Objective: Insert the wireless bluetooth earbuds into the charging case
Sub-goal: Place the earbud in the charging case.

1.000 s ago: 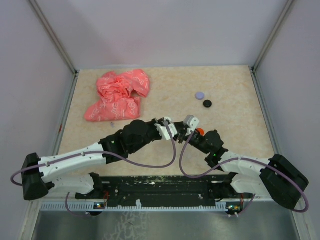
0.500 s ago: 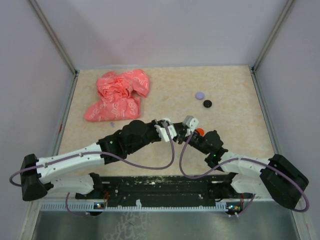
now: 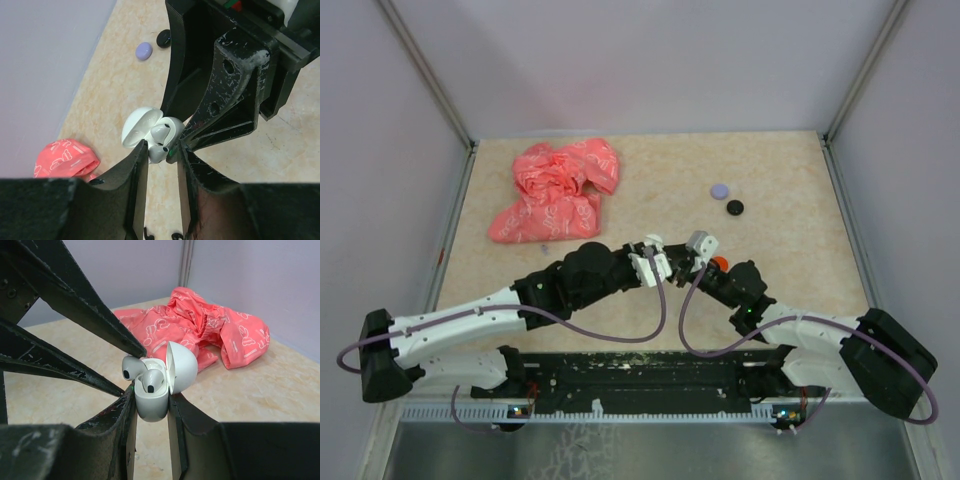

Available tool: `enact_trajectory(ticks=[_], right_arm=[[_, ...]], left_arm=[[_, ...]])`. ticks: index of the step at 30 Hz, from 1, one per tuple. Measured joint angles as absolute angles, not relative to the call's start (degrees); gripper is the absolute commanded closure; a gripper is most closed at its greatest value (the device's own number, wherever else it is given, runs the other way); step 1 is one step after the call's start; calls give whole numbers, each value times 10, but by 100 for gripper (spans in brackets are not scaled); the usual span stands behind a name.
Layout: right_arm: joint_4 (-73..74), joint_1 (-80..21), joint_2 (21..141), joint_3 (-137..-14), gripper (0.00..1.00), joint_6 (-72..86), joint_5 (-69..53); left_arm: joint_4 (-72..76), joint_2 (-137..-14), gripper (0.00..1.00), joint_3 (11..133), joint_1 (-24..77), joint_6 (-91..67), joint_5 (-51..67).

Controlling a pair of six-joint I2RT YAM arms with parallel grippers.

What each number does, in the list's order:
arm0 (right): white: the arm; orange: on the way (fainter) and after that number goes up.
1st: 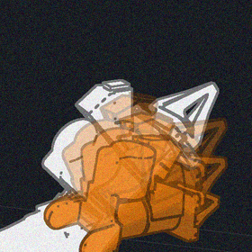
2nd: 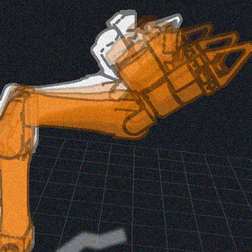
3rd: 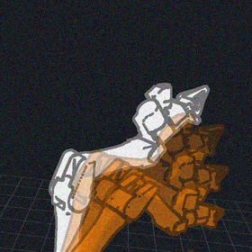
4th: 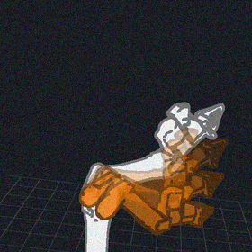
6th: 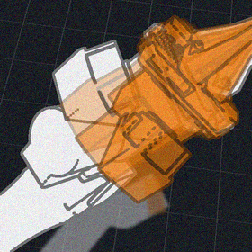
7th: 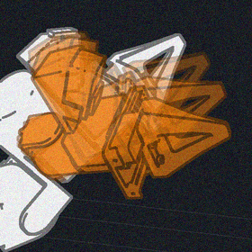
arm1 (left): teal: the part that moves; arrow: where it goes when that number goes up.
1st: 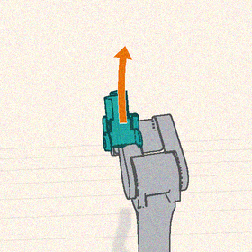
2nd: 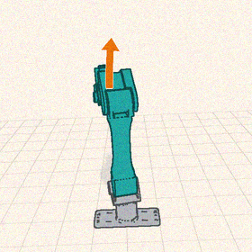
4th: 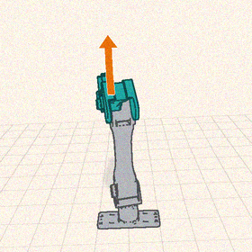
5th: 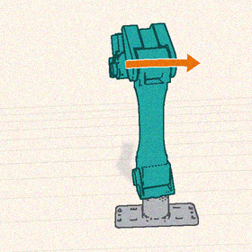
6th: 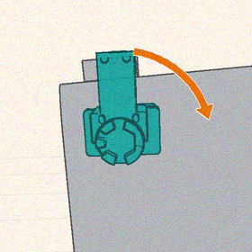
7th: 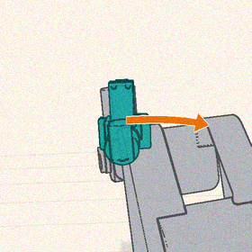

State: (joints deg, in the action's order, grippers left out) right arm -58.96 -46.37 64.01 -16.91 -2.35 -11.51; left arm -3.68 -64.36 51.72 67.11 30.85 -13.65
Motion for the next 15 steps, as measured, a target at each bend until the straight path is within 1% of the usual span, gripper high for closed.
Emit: enact_trajectory(ticks=[5, 10, 13, 15], right_arm=[[-595, -464, 638, -169, 100, -23, -113], [-613, -464, 629, -169, 100, -24, -103], [-616, -464, 627, -169, 100, -24, -100], [-617, -464, 627, -169, 100, -24, -98]], left_arm=[[-38, -632, 51, 515, 672, 283, -141], [-34, -590, 37, 509, 672, 239, -159], [-29, -568, 26, 508, 673, 203, -179], [-23, -557, 23, 508, 673, 176, -190]])
